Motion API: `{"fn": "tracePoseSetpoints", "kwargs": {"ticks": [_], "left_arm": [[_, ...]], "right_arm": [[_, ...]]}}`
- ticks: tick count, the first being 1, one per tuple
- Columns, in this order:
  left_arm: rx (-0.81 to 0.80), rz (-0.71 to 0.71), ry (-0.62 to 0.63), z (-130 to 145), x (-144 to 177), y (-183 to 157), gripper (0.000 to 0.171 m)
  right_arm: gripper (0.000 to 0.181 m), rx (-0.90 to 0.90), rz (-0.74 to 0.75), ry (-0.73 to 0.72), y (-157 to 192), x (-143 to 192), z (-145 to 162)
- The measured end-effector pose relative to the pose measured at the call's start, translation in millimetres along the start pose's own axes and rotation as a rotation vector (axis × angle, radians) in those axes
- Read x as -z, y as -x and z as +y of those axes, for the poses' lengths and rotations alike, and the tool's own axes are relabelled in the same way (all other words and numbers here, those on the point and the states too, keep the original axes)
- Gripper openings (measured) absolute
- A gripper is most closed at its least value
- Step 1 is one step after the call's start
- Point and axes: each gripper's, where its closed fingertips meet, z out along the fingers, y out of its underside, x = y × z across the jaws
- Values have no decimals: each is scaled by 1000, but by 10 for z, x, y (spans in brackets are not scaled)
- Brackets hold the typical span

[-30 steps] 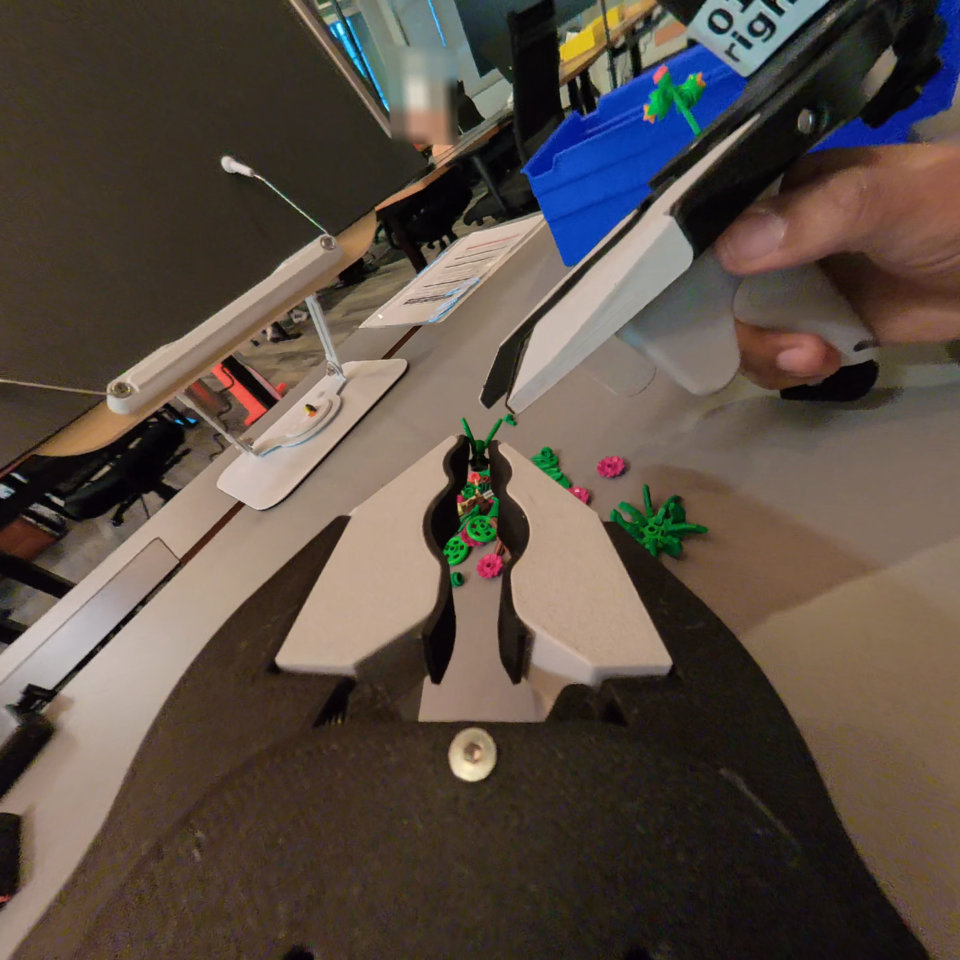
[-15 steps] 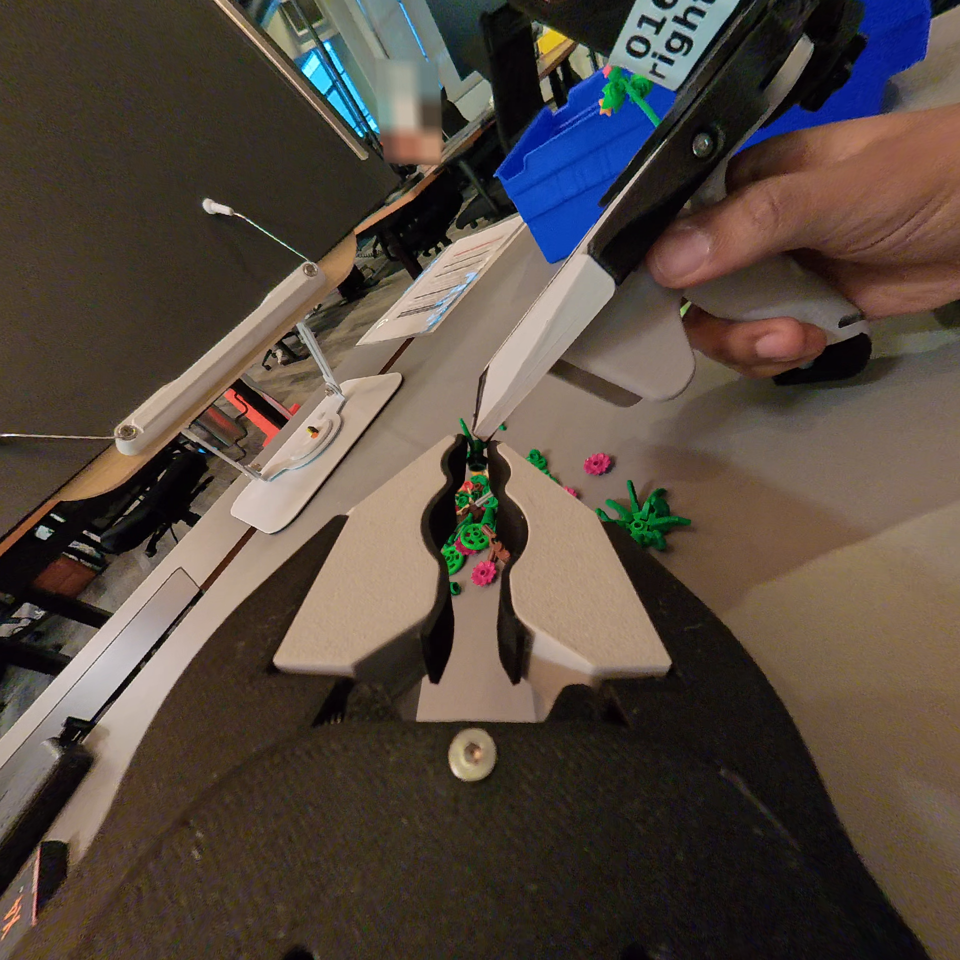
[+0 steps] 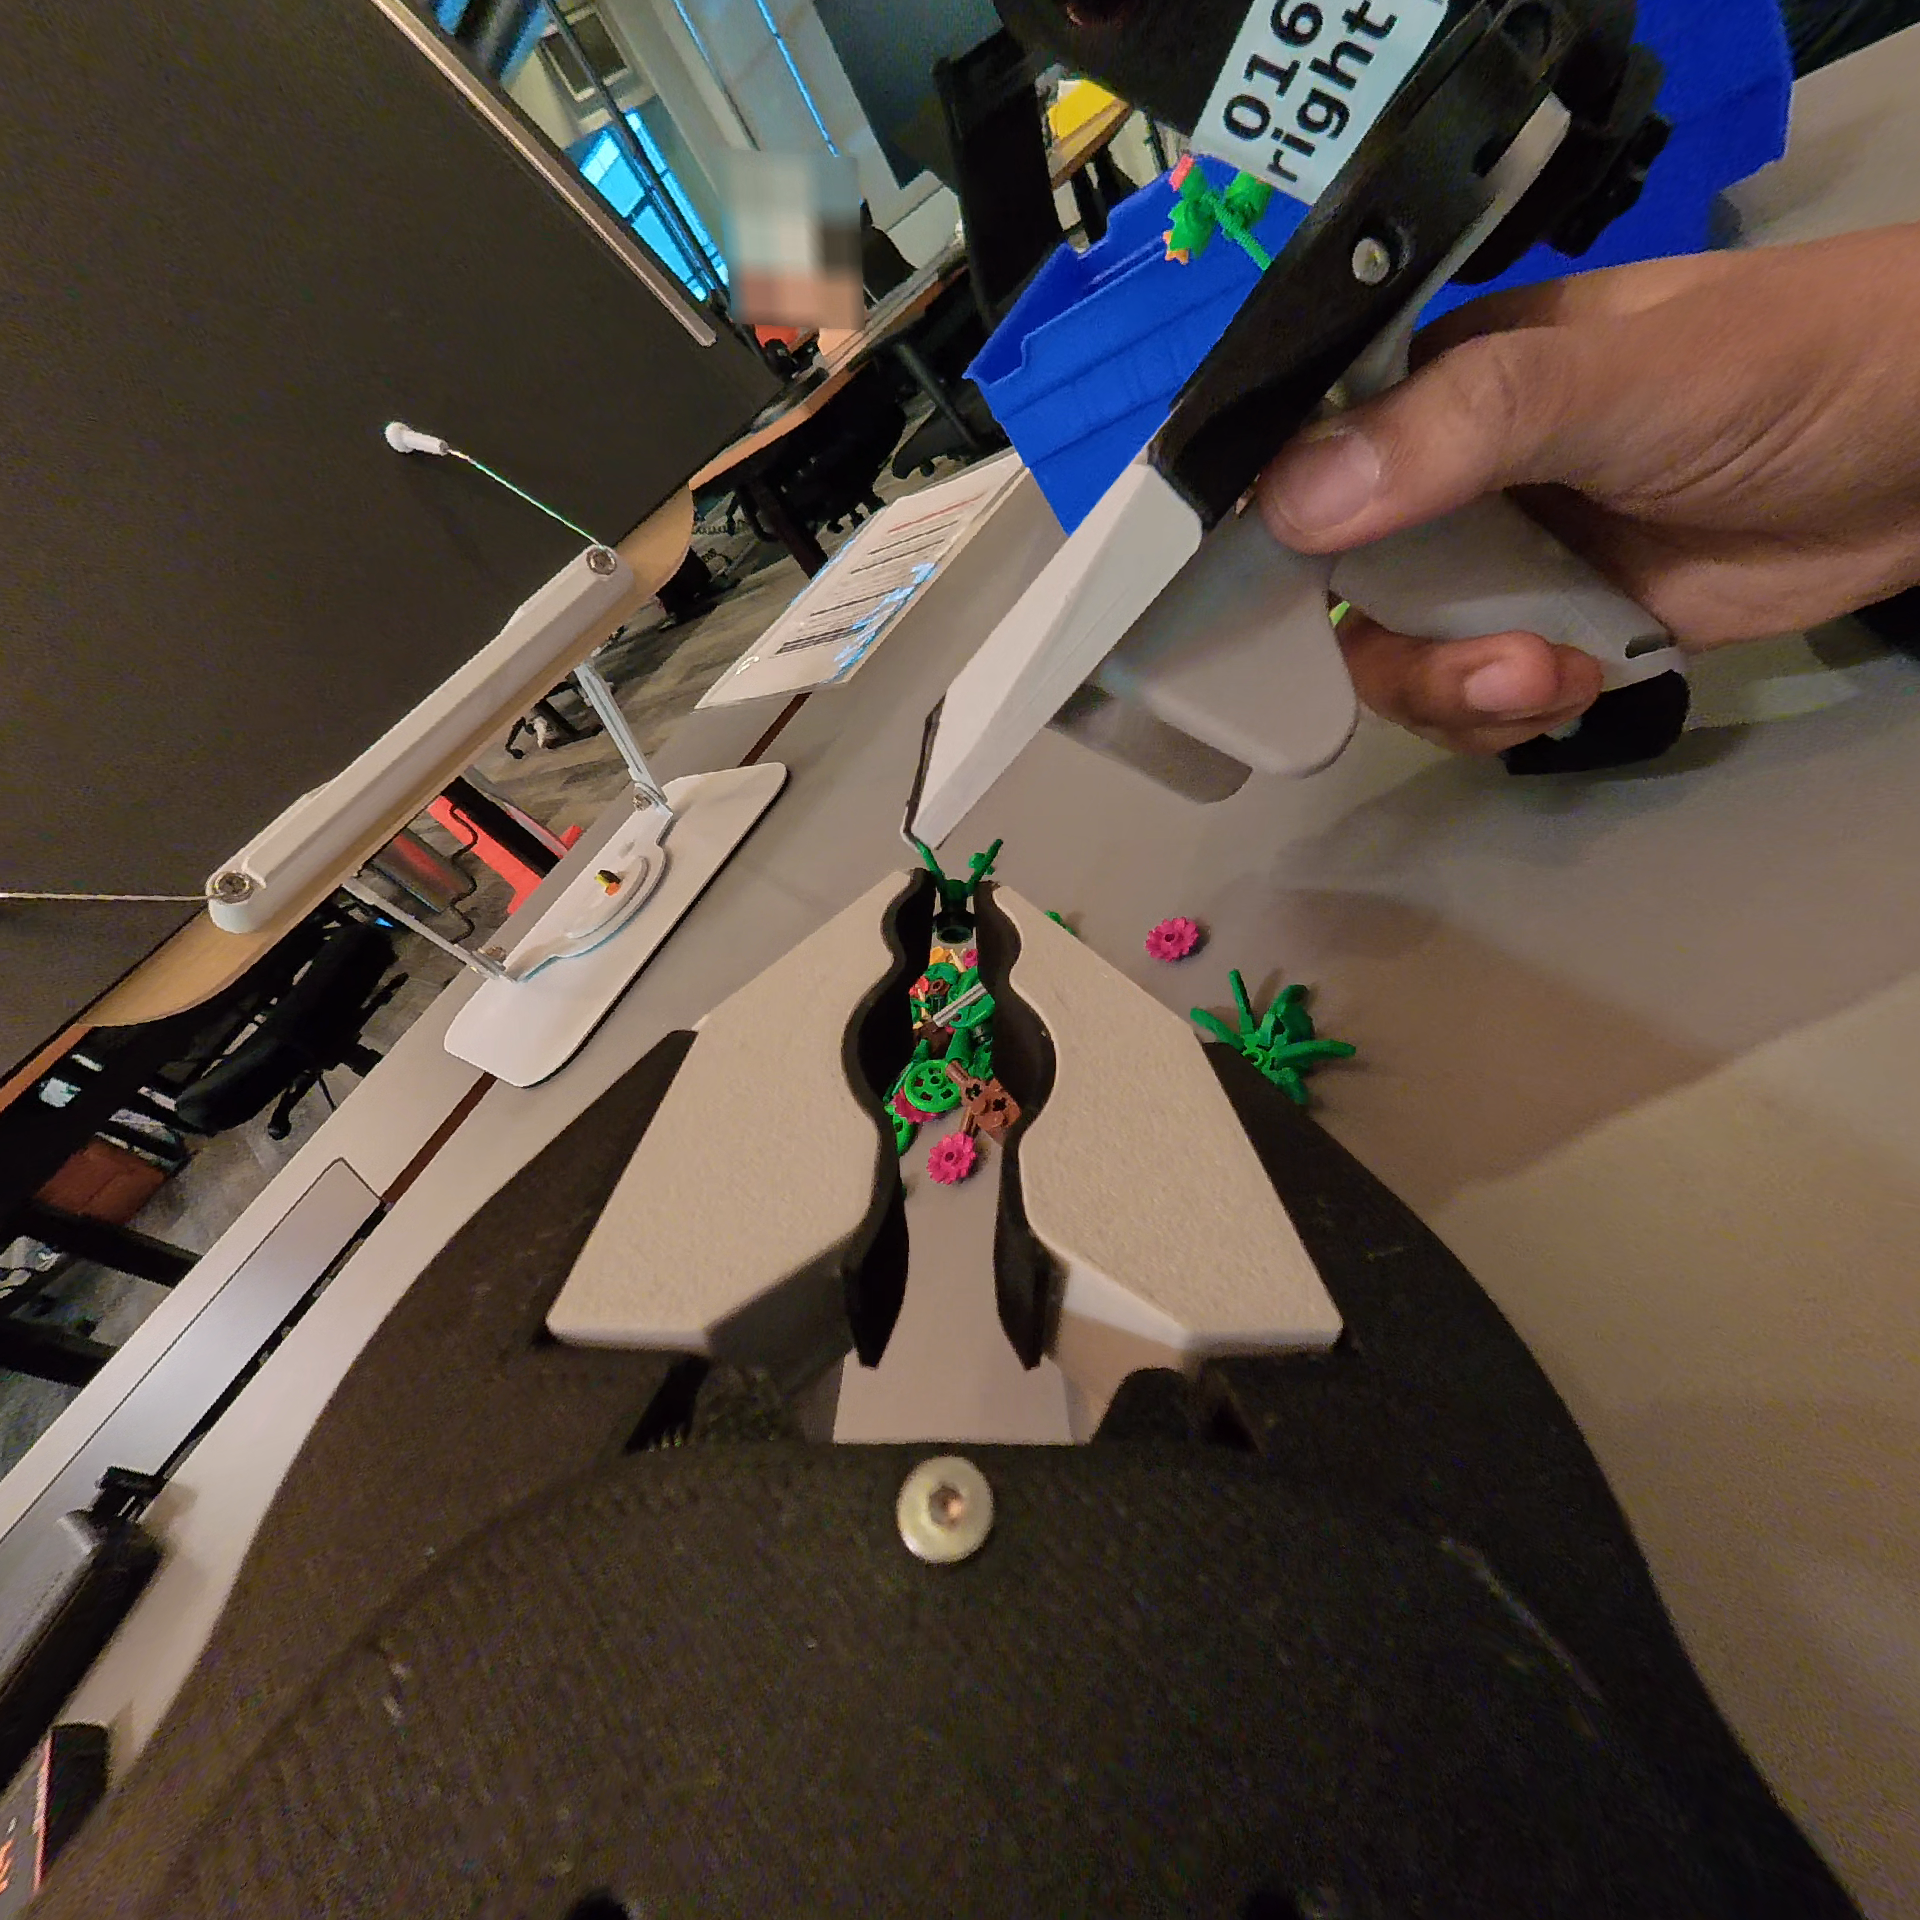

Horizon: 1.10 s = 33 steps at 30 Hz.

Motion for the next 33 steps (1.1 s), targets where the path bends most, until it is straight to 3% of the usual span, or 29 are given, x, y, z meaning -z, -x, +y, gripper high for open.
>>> {"fn": "tracePoseSetpoints", "kwargs": {"ticks": [7, 18, 21, 24, 29, 33], "left_arm": [[17, 11, -5, 1, 2, -3, 3], [230, 47, -80, -74, 56, 113, 2], [377, 77, -107, -79, 62, 168, 2], [648, 235, -181, -165, 59, 79, 8], [1160, 467, -467, -458, 156, 165, 21], [1320, 497, -575, -496, 217, 288, 22]], "right_arm": [[0, 20, 16, 16, -2, -6, 18], [0, -108, -69, -84, 24, 99, -132], [0, -104, -93, -139, 62, 146, -225], [0, -77, -109, -217, 108, 214, -354], [0, -16, -135, -299, 217, 269, -476], [0, 36, -145, -325, 300, 236, -495]]}}
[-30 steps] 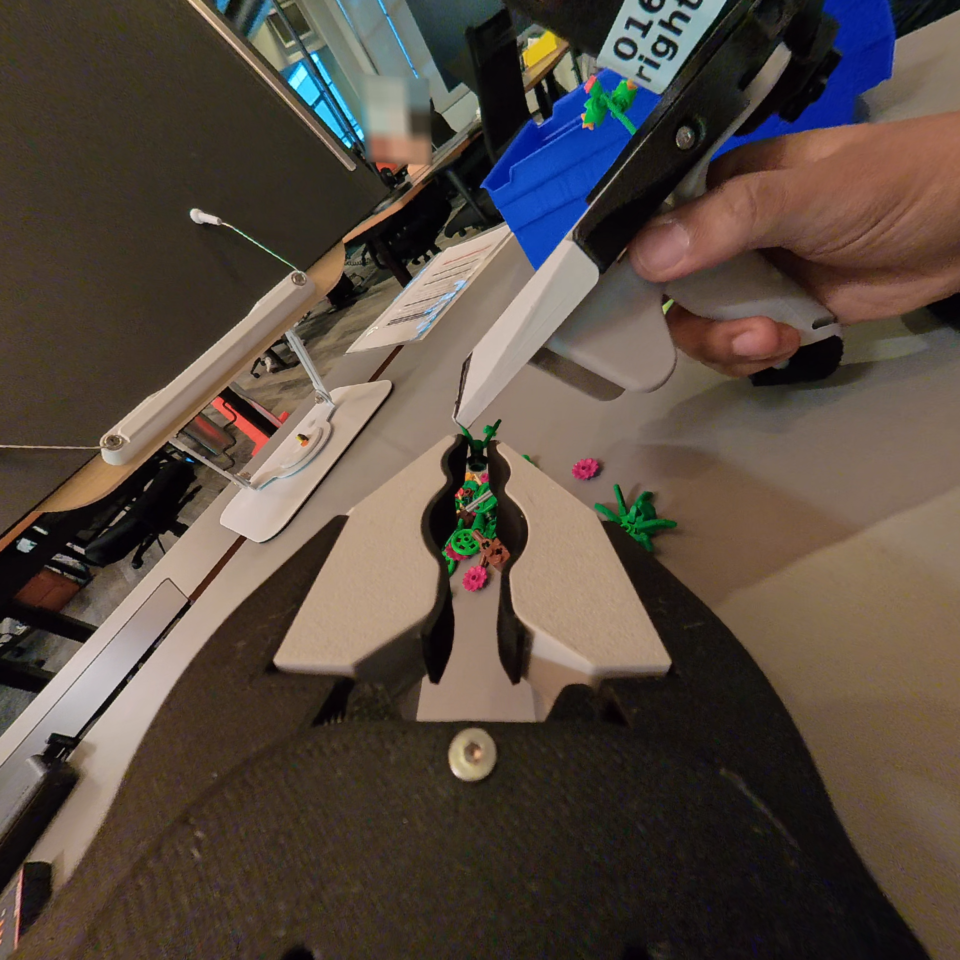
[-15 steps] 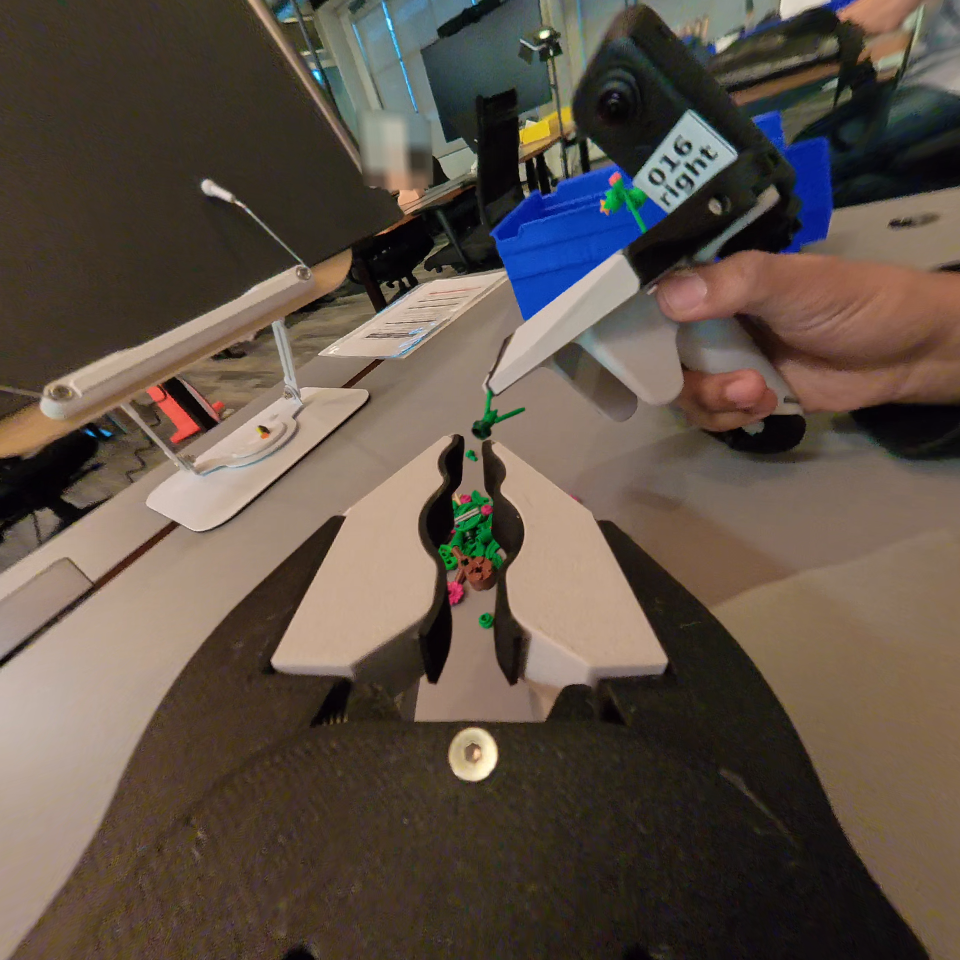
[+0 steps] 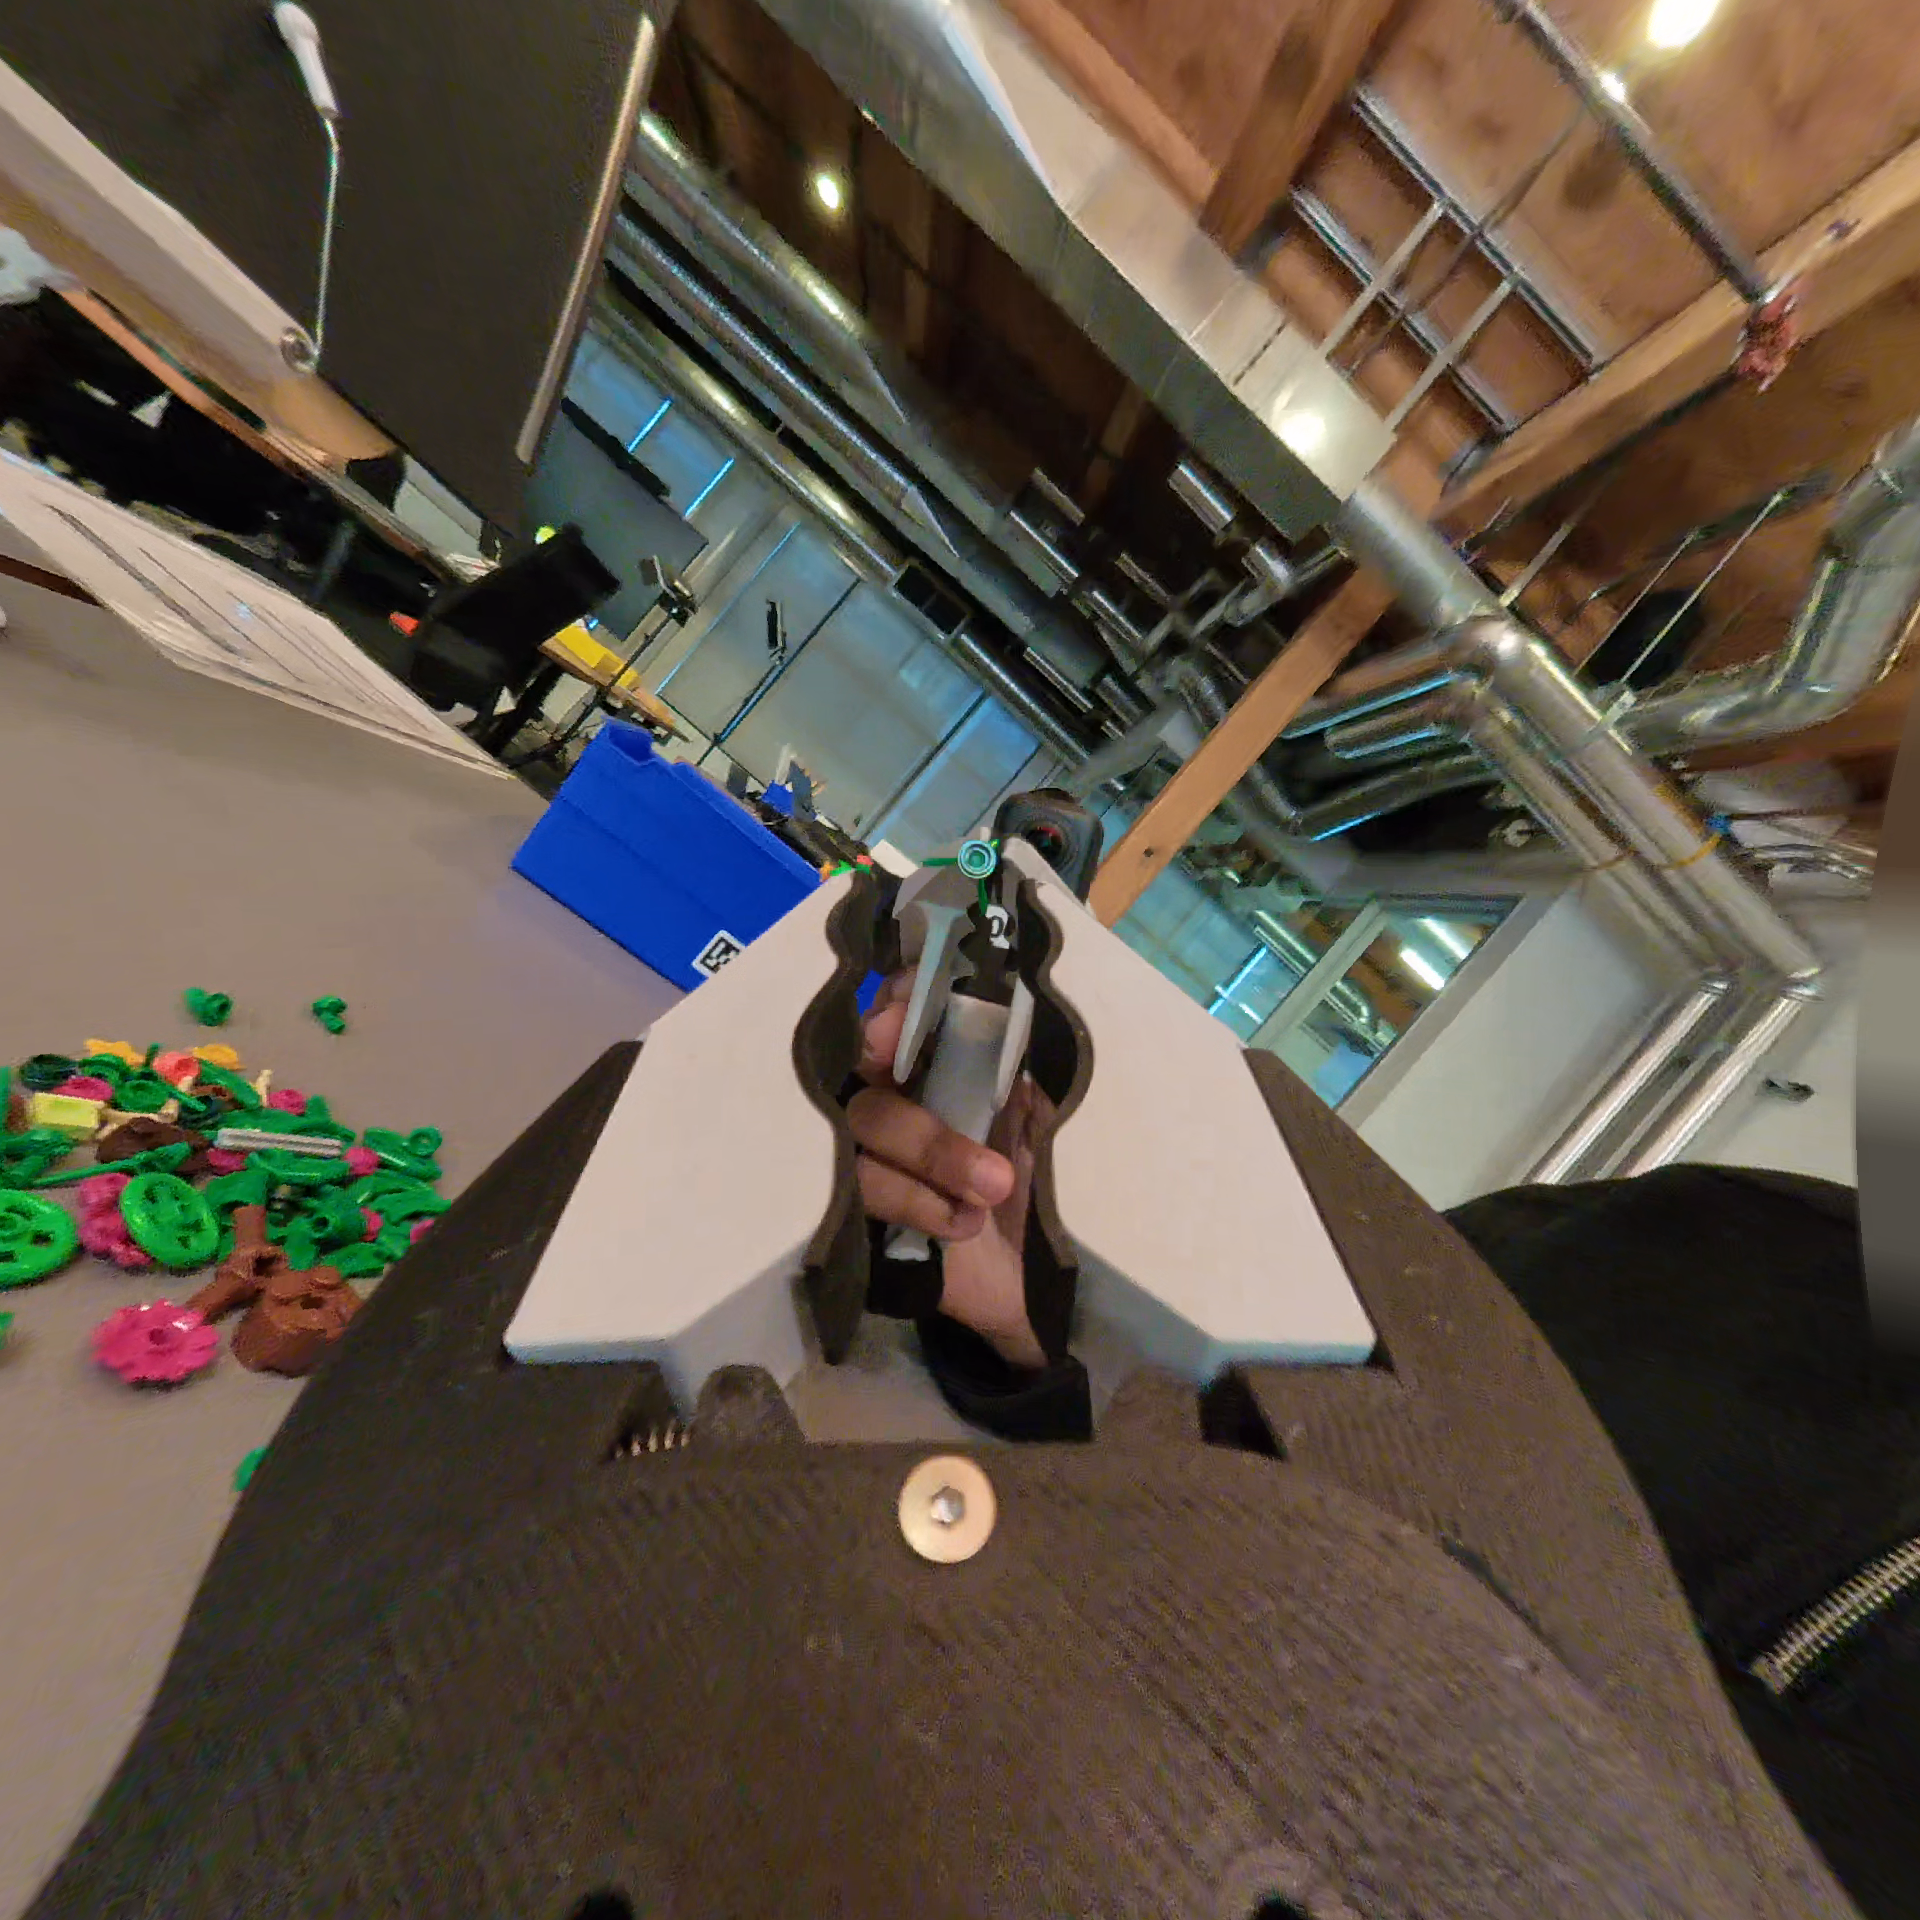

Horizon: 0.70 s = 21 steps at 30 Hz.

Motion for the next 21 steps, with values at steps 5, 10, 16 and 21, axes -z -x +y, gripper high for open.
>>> {"fn": "tracePoseSetpoints", "kwargs": {"ticks": [5, 10, 16, 21], "left_arm": [[-14, 21, -4, 25, -30, -63, 24], [-120, -19, -69, -62, 6, -79, 2], [-163, -11, -83, -125, 26, -134, 2], [-204, -50, -59, -114, 29, -90, 1]], "right_arm": [[0, 29, -16, 1, 70, -79, 58], [0, 34, -10, 16, 67, -113, 115], [0, 18, -29, 70, 82, -136, 221], [0, 67, -2, 109, 75, -147, 274]]}}
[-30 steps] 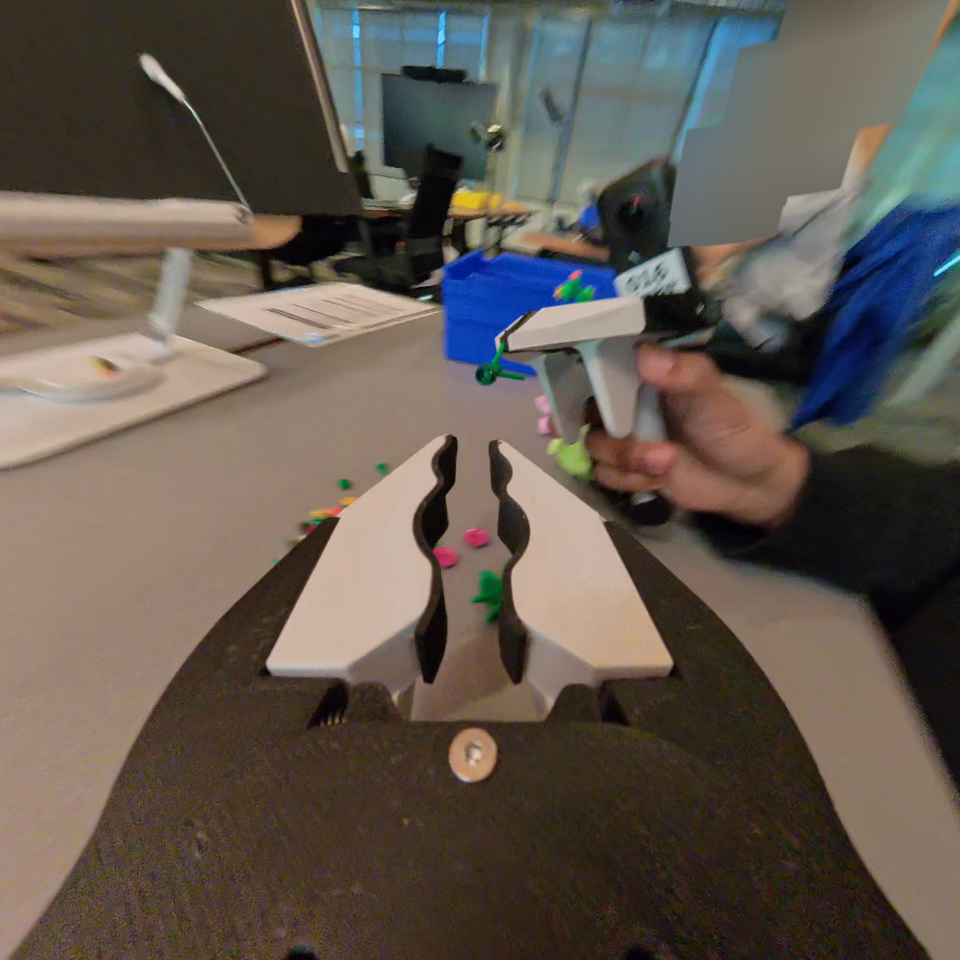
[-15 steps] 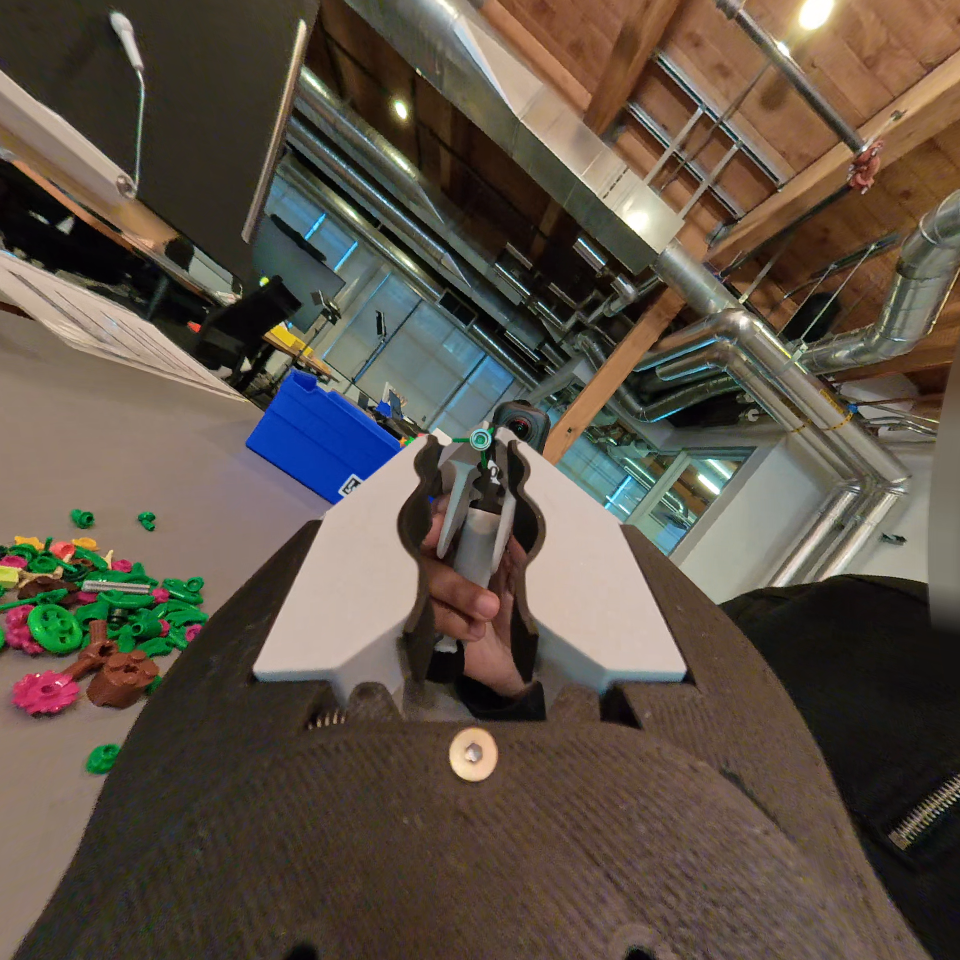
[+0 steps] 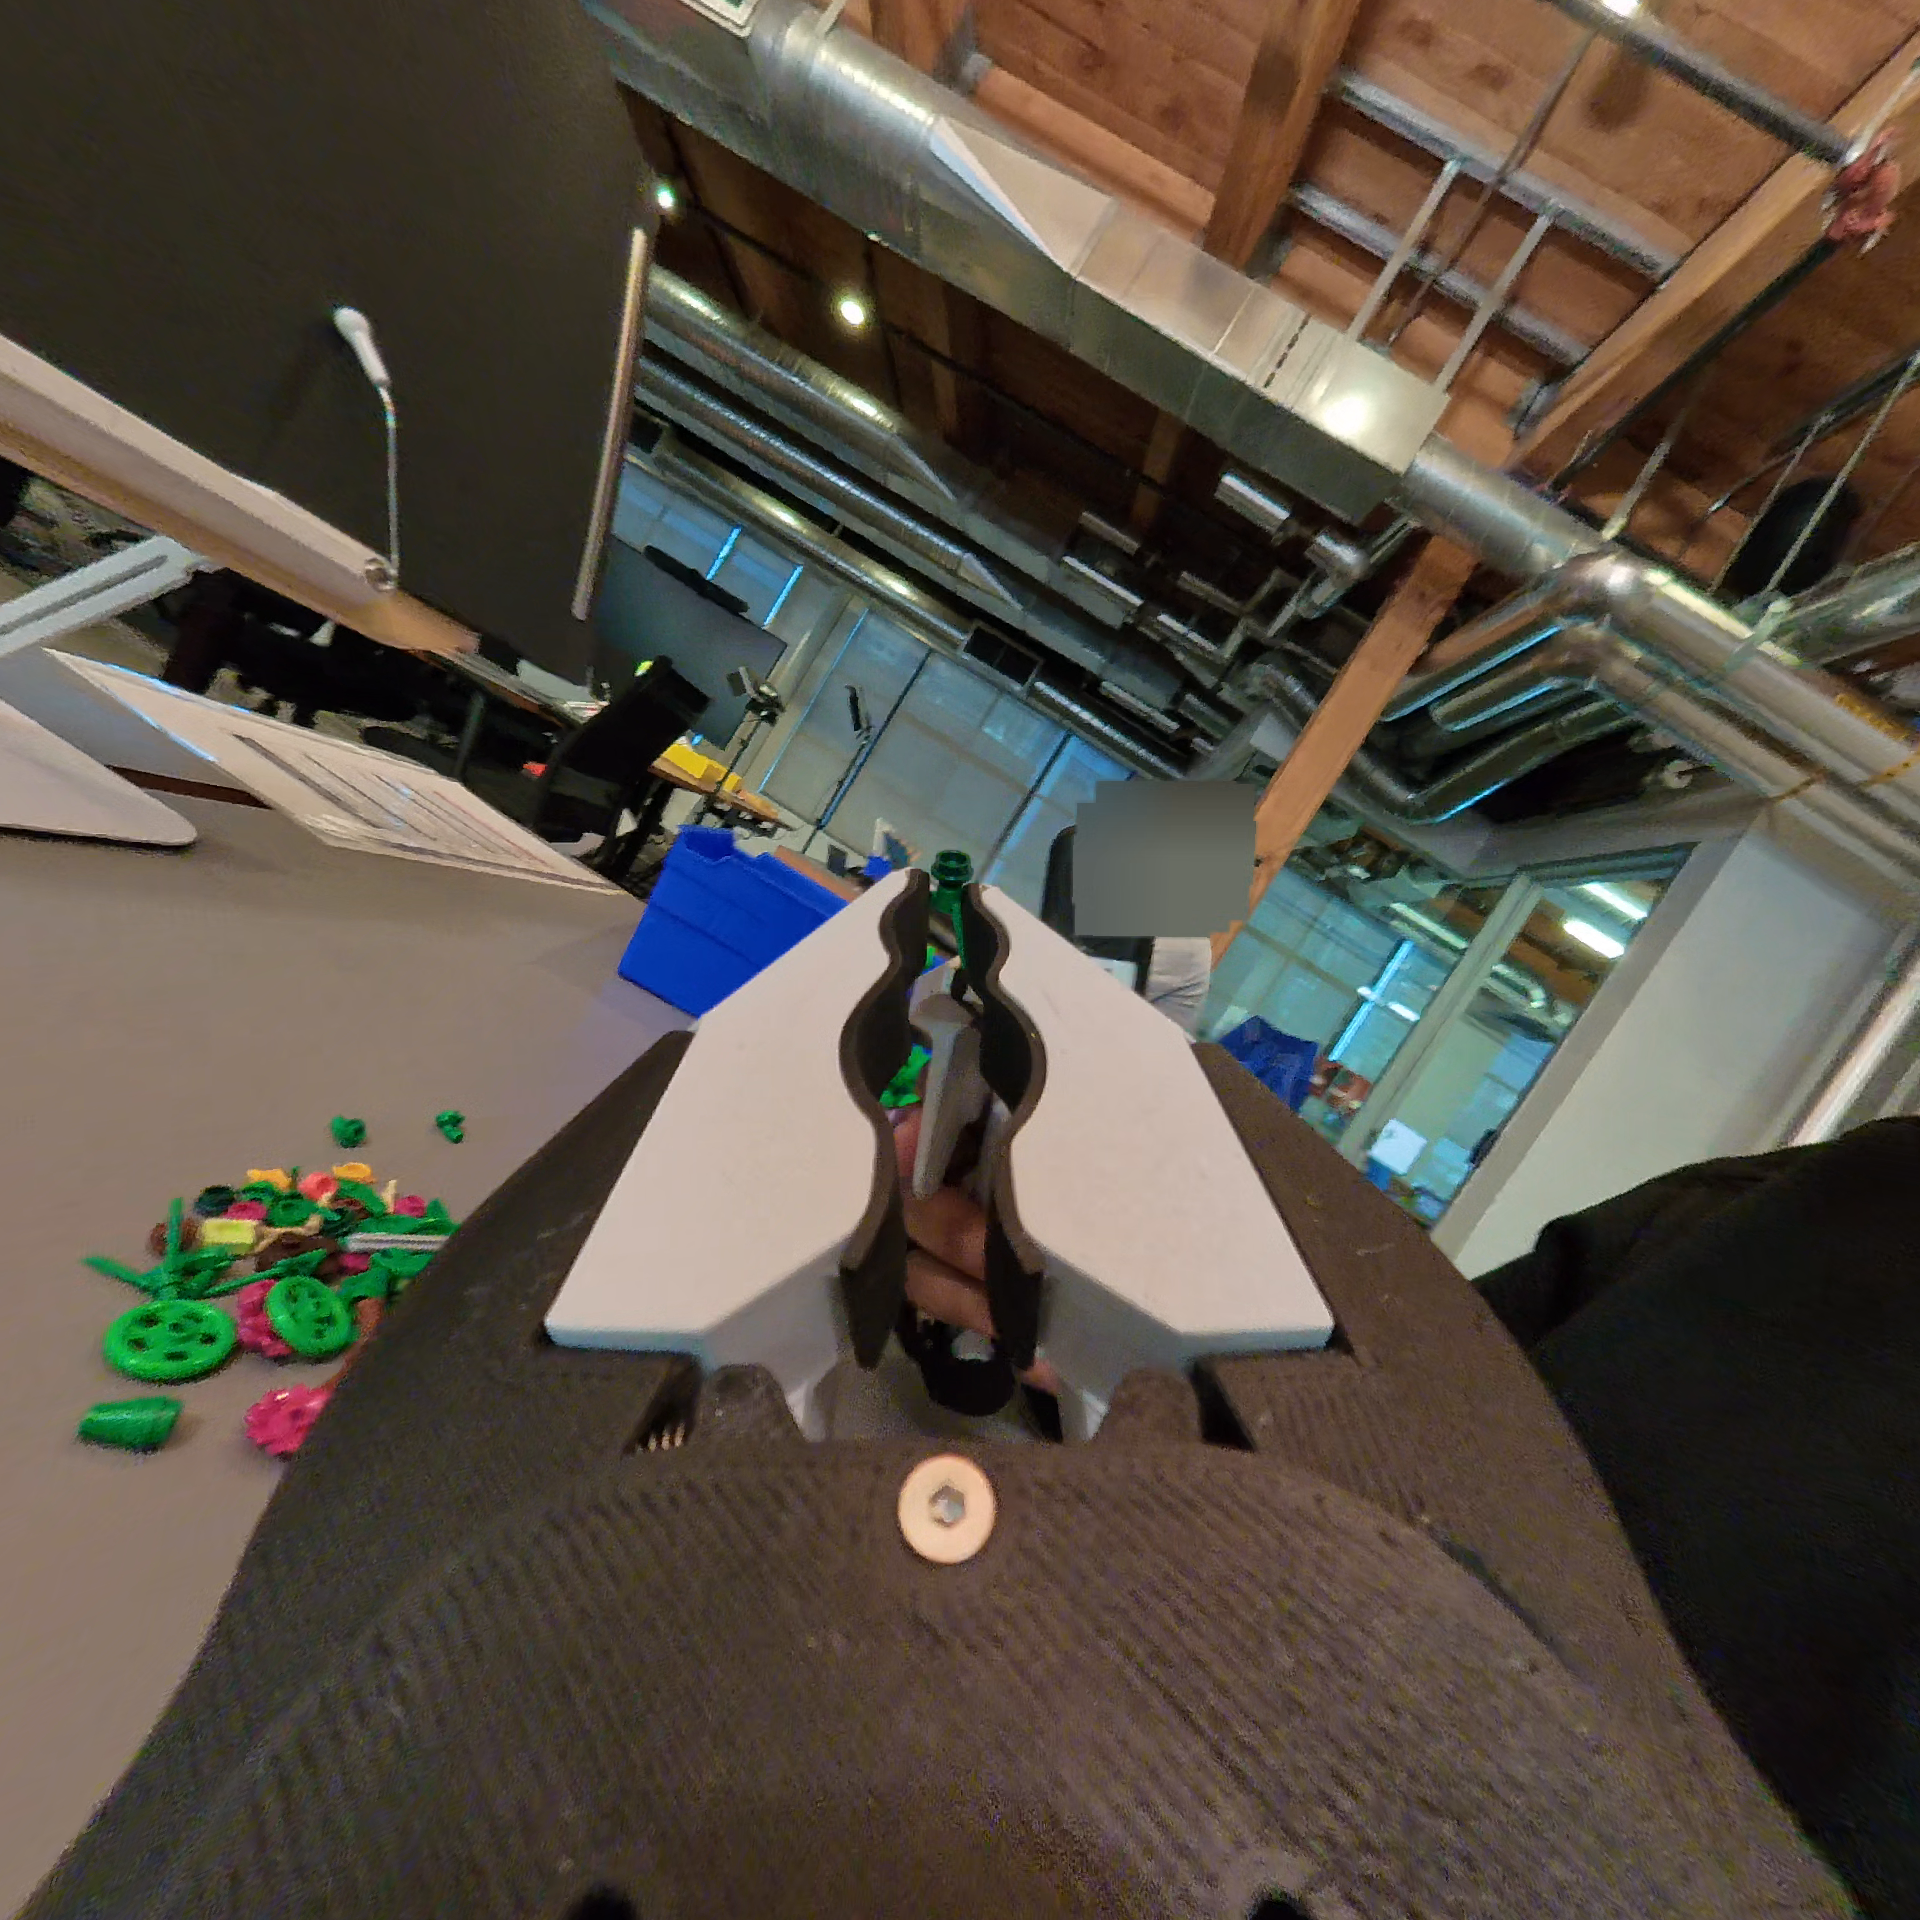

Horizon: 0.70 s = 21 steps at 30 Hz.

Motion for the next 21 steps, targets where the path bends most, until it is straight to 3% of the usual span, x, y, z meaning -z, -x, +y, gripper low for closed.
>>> {"fn": "tracePoseSetpoints", "kwargs": {"ticks": [5, 9, 12, 21], "left_arm": [[-290, -214, 102, 49, 25, 194, 1], [-792, -374, 265, 161, 10, 227, 1], [-1097, -420, 317, 238, -30, 147, 1], [-1362, -478, 359, 276, -46, 99, 1]], "right_arm": [[2, 155, 127, -11, -106, 135, -120], [10, 412, 269, 36, -132, 181, -153], [13, 484, 283, 73, -94, 140, -95], [20, 296, 166, 79, -41, 144, -40]]}}
